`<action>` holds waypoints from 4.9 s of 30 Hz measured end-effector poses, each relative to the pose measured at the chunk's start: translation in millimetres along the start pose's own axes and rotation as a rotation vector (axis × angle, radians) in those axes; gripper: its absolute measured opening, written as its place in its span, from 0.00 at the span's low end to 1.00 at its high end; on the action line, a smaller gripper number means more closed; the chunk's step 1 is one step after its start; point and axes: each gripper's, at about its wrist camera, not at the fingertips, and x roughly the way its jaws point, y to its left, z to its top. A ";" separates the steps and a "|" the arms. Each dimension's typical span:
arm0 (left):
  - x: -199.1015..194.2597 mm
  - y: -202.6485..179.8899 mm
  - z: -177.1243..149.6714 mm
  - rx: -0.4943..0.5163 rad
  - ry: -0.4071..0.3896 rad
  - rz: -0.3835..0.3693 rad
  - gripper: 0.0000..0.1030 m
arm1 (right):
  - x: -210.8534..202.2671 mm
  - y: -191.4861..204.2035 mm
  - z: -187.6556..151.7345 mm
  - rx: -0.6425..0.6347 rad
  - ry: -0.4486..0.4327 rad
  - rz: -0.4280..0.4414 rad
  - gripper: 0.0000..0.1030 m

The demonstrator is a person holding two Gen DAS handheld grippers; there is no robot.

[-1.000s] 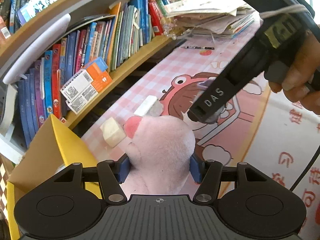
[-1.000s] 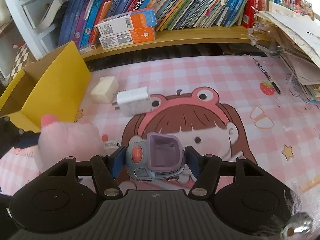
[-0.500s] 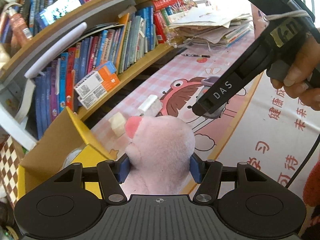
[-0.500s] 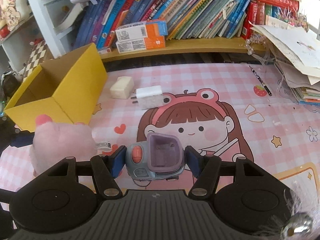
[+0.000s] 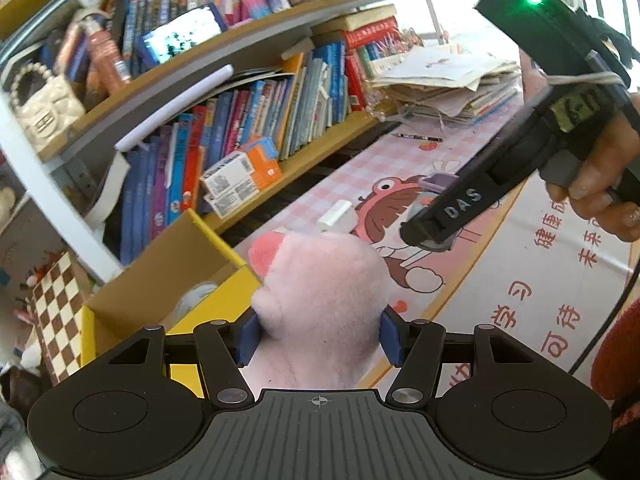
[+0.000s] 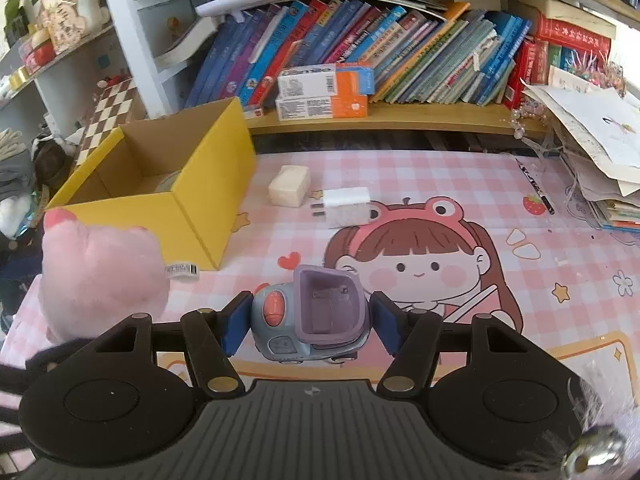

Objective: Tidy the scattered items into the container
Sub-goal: 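Lift and carry pig in left tool while right tool carries car to yellow box, then lower pig into yellow box and open left tool while right tool drops car into tape roll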

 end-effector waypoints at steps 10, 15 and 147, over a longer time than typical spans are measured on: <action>-25.0 30.7 -19.7 -0.025 -0.057 -0.013 0.57 | -13.7 37.4 -5.3 -0.008 -0.005 -0.041 0.59; -43.2 45.3 -35.7 -0.040 -0.092 -0.001 0.57 | -17.5 63.1 -7.5 -0.037 -0.014 -0.054 0.59; 164.5 235.9 -47.4 -0.150 0.247 -0.047 0.74 | 237.9 189.7 148.5 -0.741 0.274 0.191 0.60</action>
